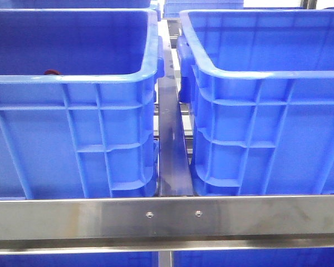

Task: Pick red and yellow buttons and place in box
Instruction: 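Reach the left gripper down into the button crate toward a red button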

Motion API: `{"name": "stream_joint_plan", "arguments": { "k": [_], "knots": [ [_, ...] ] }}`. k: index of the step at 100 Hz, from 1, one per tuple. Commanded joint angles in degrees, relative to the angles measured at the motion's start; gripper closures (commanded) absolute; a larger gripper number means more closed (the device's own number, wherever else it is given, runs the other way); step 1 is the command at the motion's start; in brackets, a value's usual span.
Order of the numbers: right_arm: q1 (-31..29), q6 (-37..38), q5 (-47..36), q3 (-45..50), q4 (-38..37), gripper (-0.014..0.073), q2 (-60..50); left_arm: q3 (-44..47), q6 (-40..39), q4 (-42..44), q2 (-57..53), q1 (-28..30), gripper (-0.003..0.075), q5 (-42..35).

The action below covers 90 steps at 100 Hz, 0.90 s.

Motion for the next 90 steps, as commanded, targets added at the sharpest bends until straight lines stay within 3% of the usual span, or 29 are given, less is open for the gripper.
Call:
{"name": "stream_joint_plan", "arguments": {
  "k": [1,40,63,90],
  "knots": [
    [-0.14,0.00,-3.93,-0.92,-0.61,0.0627,-1.28,3.00,-0.53,-0.37,-1.76,0.02,0.0740,-4.82],
    [-0.14,0.00,-3.93,-0.92,-0.61,0.0627,-1.28,2.05,-0.53,-1.63,-1.76,0.02,0.0740,-5.52],
    [-0.14,0.00,-3.93,-0.92,-0.61,0.0627,-1.28,-3.42,-0.53,-3.26,-0.64,0.02,0.0741,-5.17],
    [-0.14,0.00,-3.93,-0.92,-0.61,0.0627,-1.28,-15.90,-0.53,-3.74,9.98,0.02,0.0741,8.65]
  ]
}}
